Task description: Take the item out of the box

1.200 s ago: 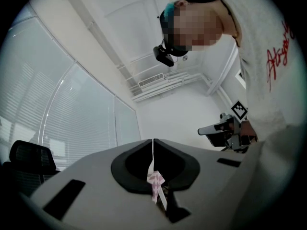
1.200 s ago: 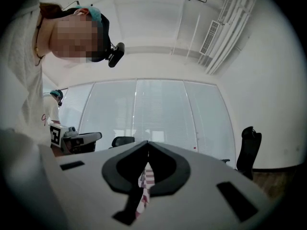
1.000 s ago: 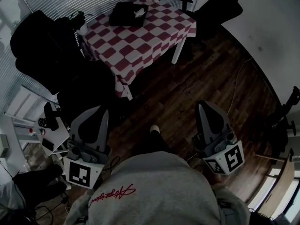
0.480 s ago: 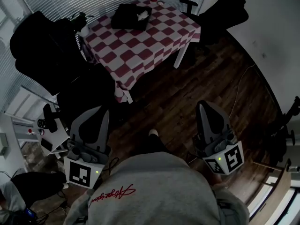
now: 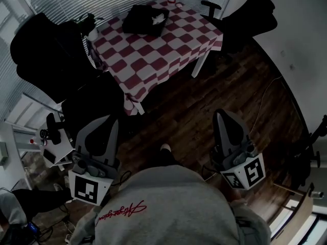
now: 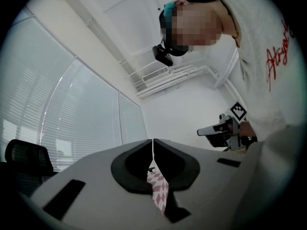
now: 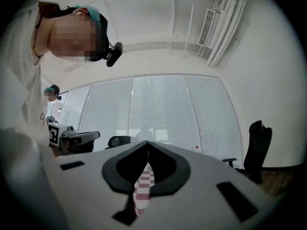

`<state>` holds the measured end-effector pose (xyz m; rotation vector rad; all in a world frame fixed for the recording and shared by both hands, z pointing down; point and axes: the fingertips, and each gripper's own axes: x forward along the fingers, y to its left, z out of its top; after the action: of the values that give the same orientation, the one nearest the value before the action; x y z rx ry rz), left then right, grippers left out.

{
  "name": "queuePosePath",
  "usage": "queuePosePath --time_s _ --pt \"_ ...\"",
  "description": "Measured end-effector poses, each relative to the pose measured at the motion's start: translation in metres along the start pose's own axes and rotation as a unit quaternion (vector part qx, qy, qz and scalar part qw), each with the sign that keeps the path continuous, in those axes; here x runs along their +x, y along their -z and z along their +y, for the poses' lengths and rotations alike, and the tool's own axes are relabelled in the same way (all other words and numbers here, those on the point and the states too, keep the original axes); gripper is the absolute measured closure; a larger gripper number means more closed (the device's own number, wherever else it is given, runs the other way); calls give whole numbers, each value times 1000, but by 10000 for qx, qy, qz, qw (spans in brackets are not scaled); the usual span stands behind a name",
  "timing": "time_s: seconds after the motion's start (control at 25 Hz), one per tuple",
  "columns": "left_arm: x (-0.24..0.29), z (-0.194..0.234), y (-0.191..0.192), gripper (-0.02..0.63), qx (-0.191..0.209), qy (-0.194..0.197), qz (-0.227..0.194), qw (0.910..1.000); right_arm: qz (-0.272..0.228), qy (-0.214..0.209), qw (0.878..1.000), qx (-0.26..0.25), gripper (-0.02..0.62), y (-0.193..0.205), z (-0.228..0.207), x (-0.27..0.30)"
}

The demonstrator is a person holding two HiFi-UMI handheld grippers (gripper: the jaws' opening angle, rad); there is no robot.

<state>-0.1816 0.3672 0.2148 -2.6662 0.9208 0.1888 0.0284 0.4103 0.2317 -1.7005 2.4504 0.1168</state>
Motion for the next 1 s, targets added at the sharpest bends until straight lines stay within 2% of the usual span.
queuePosePath --time_s 0.36,1.0 --pt "31 1 8 586 16 -6 29 10000 138 0 9996 -232 584 4 -30 14" --pt "77 11 22 586 29 -145 8 9999 114 -226 9995 -173 584 8 -71 48"
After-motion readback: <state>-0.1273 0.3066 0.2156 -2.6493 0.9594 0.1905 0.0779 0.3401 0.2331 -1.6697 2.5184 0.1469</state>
